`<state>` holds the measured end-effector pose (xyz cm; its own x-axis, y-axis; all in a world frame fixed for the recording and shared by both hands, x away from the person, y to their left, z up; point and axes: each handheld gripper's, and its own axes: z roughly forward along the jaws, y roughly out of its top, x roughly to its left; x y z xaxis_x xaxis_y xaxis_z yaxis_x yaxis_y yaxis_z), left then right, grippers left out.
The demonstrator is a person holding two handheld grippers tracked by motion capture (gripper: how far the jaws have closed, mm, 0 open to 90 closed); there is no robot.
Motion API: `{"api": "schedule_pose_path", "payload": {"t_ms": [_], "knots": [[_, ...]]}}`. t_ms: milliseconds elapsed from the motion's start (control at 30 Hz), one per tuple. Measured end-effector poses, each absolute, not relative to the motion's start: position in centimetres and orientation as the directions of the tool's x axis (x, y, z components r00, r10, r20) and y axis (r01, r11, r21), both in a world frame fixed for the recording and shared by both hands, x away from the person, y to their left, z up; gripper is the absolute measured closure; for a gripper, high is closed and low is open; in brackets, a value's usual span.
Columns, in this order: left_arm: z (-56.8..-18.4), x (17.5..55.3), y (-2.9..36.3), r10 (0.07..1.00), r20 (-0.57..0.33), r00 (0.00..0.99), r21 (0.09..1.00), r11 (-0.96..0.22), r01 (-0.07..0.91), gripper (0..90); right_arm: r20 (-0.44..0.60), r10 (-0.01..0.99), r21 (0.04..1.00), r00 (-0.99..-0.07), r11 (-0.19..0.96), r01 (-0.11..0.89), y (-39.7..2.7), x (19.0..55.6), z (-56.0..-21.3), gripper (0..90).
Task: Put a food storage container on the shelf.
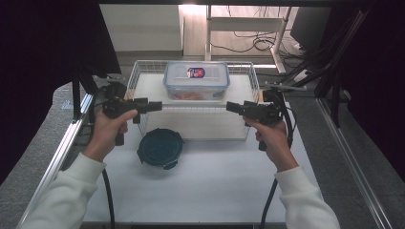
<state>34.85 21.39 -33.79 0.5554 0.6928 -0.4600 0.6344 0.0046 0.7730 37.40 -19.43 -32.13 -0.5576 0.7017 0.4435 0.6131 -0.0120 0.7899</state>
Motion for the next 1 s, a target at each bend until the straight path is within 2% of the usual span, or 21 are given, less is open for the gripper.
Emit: {"api": "schedule_pose_path", "payload": {"t_ms": [233, 333, 433, 567, 767, 1000], "knots": [[-36.9, 30.7, 21.0, 0.691, -0.421, 0.588, 0.782, -0.052, 0.621, 18.8, 0.397, 0.677, 0.806, -0.62, 0.064, 0.588, -20.6, 34.1, -34.2, 18.1], [-38.3, 29.1, 21.4, 0.712, -0.398, 0.578, 0.795, -0.046, 0.604, 20.7, 0.351, 0.667, 0.813, -0.657, 0.131, 0.567, -20.5, 32.3, -35.5, 19.1], [-40.2, 27.7, 21.8, 0.704, -0.413, 0.578, 0.778, -0.056, 0.625, 21.1, 0.339, 0.657, 0.81, -0.673, 0.16, 0.564, -20.6, 30.9, -36.9, 19.6], [-42.2, 25.9, 22.3, 0.715, -0.409, 0.566, 0.771, -0.061, 0.634, 21.8, 0.33, 0.653, 0.805, -0.682, 0.183, 0.564, -21.0, 29.2, -38.9, 19.9], [-44.4, 23.7, 22.2, 0.745, -0.358, 0.563, 0.771, -0.104, 0.628, 24.5, 0.33, 0.659, 0.782, -0.676, 0.21, 0.587, -21.6, 27.7, -42.4, 20.6], [-46.5, 23.5, 21.6, 0.758, -0.34, 0.557, 0.74, -0.15, 0.656, 25.4, 0.285, 0.69, 0.759, -0.666, 0.262, 0.597, -21.8, 27.3, -44.8, 21.7]]}}
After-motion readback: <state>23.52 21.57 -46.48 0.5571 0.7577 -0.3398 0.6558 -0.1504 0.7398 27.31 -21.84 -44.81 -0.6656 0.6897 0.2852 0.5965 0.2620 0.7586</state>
